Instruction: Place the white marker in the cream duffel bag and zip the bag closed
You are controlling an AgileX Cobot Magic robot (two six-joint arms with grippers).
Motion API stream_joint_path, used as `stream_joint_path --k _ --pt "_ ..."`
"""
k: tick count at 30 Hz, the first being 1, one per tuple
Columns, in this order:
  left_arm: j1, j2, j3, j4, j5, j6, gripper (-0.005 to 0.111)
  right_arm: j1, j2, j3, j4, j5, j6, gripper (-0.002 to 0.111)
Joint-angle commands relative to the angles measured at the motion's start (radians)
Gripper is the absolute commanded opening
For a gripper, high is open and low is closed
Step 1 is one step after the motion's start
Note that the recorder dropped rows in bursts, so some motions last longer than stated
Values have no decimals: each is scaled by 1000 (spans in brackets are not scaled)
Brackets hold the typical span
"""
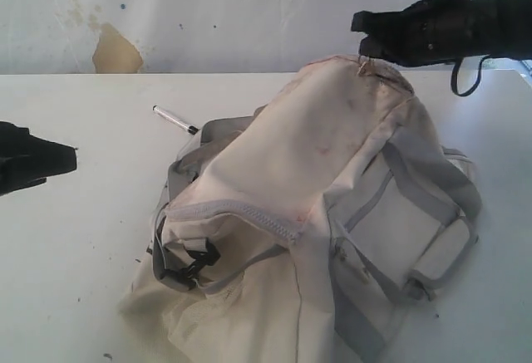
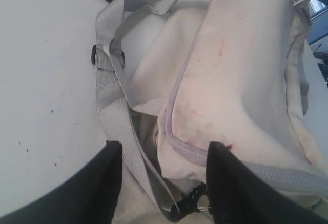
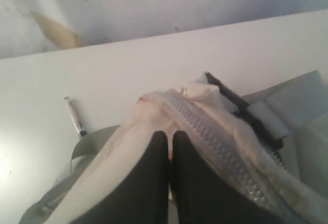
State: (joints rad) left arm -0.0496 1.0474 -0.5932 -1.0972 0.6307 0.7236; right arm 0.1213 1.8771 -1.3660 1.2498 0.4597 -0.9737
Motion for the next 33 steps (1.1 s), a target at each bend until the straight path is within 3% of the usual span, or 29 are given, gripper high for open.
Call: stream_joint_path --k 1,3,9,11,18,29,33 --pt "-5 80 -44 -36 -2 52 52 29 11 -9 -13 73 -112 2" --pt "-5 110 -65 -49 3 75 52 29 11 -9 -13 103 -146 11" --pt "-5 206 -142 -178 36 231 52 29 11 -9 -15 142 -147 56" --pt "-13 241 -172 -185 58 249 52 29 11 -9 -15 142 -147 63" --pt "-144 377 -306 -146 58 249 52 18 -7 -9 -90 138 37 64" --pt "-326 575 -573 -113 7 212 52 -100 -49 -9 -476 234 581 63" --pt "-382 664 -671 -113 9 193 52 -171 -49 -9 -476 296 641 55"
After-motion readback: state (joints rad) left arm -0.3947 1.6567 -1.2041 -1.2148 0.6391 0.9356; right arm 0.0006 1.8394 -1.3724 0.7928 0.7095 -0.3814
